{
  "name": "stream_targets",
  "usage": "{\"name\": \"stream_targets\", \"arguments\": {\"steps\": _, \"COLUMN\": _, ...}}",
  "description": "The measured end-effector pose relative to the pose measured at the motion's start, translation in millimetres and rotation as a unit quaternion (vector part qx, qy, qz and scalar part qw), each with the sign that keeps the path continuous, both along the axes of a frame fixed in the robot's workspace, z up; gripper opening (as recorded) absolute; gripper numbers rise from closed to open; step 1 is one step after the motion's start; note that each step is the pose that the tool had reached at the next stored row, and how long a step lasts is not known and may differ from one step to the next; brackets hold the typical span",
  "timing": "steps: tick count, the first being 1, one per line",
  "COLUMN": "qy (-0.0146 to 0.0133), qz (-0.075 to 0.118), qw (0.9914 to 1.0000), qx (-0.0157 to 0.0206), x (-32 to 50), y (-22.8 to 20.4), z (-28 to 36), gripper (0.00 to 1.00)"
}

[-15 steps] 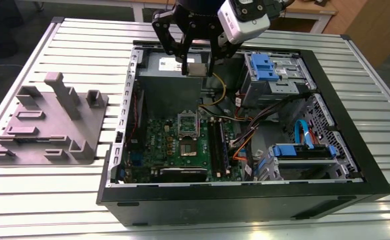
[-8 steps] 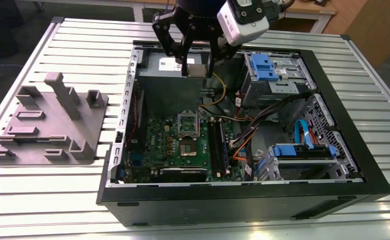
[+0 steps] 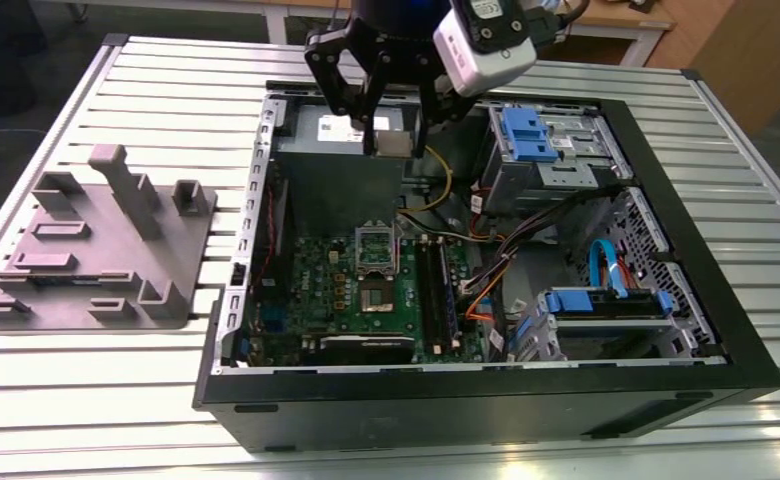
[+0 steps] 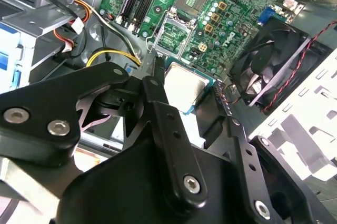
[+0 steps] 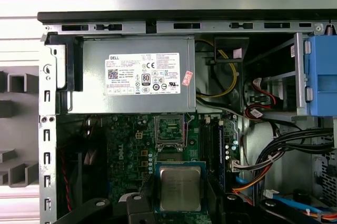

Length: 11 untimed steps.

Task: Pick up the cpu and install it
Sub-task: 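Place the cpu into insertion slot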

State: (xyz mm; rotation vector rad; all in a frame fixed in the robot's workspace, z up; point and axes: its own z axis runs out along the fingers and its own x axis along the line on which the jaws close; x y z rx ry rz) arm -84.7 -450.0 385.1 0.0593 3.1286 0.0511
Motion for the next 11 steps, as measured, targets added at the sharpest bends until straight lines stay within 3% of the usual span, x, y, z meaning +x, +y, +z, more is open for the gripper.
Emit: {"name": "stream_targets", "arguments": {"steps": 11, "qy": 0.0, "qz": 0.0, "qw": 1.0, "qx": -0.0001, "x": 0.0, "y": 0.0, "z": -4.8, "gripper": 0.47}}
